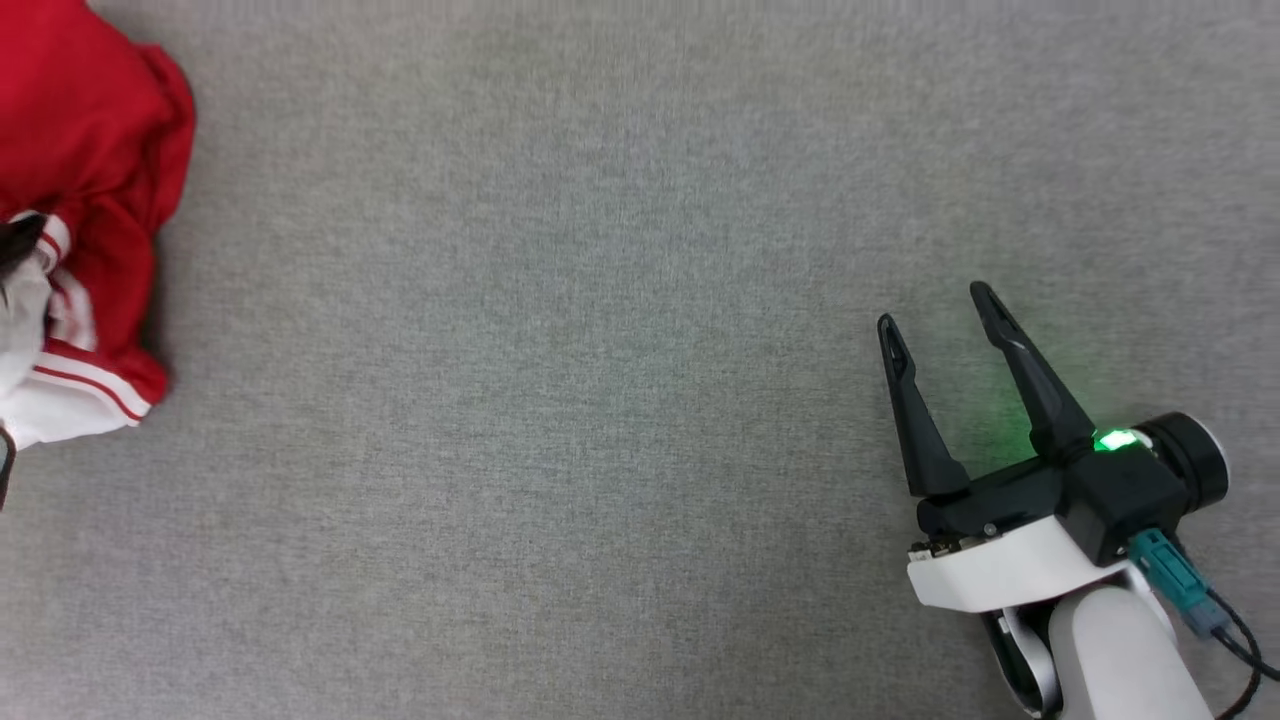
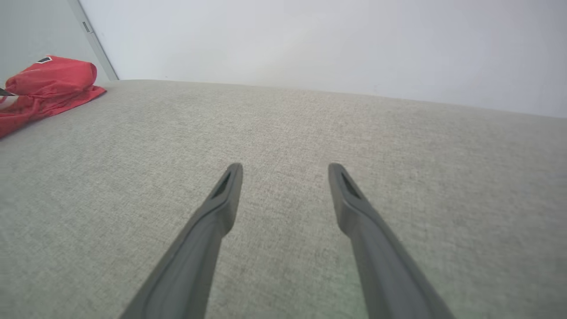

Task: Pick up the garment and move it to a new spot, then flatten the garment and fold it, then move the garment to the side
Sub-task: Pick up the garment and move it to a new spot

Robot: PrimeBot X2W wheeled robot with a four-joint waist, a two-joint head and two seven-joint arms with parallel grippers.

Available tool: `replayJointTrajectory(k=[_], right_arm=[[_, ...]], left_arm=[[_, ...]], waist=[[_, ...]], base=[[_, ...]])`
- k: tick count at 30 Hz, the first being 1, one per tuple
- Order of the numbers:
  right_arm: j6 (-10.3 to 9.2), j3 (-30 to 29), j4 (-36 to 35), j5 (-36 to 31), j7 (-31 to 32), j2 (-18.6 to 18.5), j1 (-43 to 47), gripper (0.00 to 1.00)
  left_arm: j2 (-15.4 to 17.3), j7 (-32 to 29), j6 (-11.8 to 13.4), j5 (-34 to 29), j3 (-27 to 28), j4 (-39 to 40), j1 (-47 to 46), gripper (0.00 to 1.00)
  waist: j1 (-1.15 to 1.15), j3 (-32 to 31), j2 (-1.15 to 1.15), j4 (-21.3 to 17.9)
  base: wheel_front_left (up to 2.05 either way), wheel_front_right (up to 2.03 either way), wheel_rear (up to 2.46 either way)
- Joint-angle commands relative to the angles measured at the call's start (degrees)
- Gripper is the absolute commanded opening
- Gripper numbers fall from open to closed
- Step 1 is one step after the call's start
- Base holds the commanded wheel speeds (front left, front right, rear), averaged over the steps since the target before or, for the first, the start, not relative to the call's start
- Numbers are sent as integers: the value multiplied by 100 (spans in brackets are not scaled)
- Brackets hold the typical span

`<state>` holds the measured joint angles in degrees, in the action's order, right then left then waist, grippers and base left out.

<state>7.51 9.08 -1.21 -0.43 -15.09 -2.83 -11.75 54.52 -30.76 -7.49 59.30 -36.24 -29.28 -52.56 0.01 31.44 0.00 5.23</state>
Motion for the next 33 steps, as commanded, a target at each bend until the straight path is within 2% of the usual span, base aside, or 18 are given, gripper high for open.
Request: replayJointTrajectory(k=[1,9,16,20,25,31,33], right_arm=[[-4,5,37,39,-12,-8,30,100],[-4,34,226,344,-12,-8,210,100],[-4,1,280,515,-12,-6,387,100],[-4,-14,279,572,-12,-6,437,100],[-4,-61,250,620,-12,-4,453,100],[-4,-249,177,560,-12,-2,332,100],[-4,-335,141,565,-12,-2,299,100]], left_arm=[[58,102,5,12,-48,107,85,0],[165,783,4,21,-574,826,417,0],[-294,1157,4,-213,-1113,1436,583,0],[-741,1338,66,-365,-1319,1751,689,0],[-1526,1629,291,-495,-1478,1926,728,0],[-2521,1906,369,-723,-1717,1526,409,0],[-2839,1946,475,-804,-1779,1257,313,0]], waist=[[-1,-323,0,-96],[-1,-1159,0,-464],[-1,-1684,0,-780],[-1,-1868,0,-972],[-1,-1971,0,-1264],[-1,-1930,0,-1679],[-1,-1893,0,-1808]], base=[[0,0,0],[0,0,0],[0,0,0],[0,0,0],[0,0,0],[0,0,0],[0,0,0]])
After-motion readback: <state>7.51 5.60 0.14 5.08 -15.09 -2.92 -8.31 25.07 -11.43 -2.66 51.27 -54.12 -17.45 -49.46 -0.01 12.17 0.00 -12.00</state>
